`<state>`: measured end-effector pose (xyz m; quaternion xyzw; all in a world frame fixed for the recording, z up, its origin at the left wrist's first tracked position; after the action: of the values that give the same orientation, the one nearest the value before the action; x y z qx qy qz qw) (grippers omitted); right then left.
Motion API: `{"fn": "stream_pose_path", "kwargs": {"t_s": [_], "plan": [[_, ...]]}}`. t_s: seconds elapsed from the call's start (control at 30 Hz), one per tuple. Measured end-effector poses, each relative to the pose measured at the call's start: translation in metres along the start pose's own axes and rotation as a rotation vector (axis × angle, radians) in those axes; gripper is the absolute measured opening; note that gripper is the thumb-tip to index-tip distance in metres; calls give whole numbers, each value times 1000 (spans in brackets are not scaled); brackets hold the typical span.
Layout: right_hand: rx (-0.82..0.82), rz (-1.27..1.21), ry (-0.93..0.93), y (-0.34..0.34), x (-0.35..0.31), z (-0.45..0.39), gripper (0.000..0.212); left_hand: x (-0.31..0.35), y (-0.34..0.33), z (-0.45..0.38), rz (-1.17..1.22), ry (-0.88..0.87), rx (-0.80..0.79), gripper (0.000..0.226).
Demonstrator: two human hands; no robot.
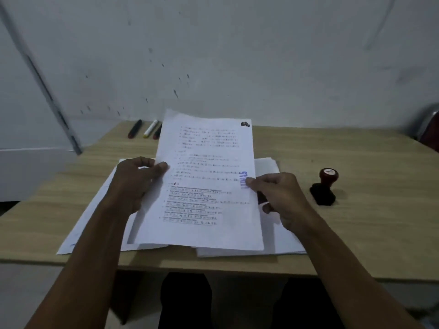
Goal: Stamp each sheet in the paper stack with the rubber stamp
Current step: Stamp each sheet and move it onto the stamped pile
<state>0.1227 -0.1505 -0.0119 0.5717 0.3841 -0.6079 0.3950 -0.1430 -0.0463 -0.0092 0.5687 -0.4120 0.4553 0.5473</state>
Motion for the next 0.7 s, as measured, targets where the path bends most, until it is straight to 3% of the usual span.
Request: {"fn": "stream_pose_path", "kwargs": {"t_s": [0.2, 0.33, 0.43, 0.57, 0.7], "plan": [[-93, 88, 7, -67, 5, -3, 16, -15, 59, -9, -216, -44, 169, 17], [-106, 325, 61, -114, 14, -8, 15, -29, 85, -19, -552, -77, 327, 16], [-103, 495, 80, -145, 17, -11, 18, -37, 99, -27, -673, -93, 398, 15], [-111, 698, 139, -164, 16, -9, 36, -47, 106, -40, -759, -80, 418, 16], [-101, 831, 219, -171, 19, -11, 34, -55, 105, -43, -781, -49, 412, 17]]}}
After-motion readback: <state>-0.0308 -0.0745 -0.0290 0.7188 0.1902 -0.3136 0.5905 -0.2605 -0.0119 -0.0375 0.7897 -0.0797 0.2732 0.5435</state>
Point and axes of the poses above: each hand's wrist, its own z-axis away from the middle knuckle, its own y-axis out of the back of the hand, x = y × z, the point moved 1 cm from there along -z, towards the middle knuckle, and after that the axes turned 11 degrees about -z, right-handed, at the moved point
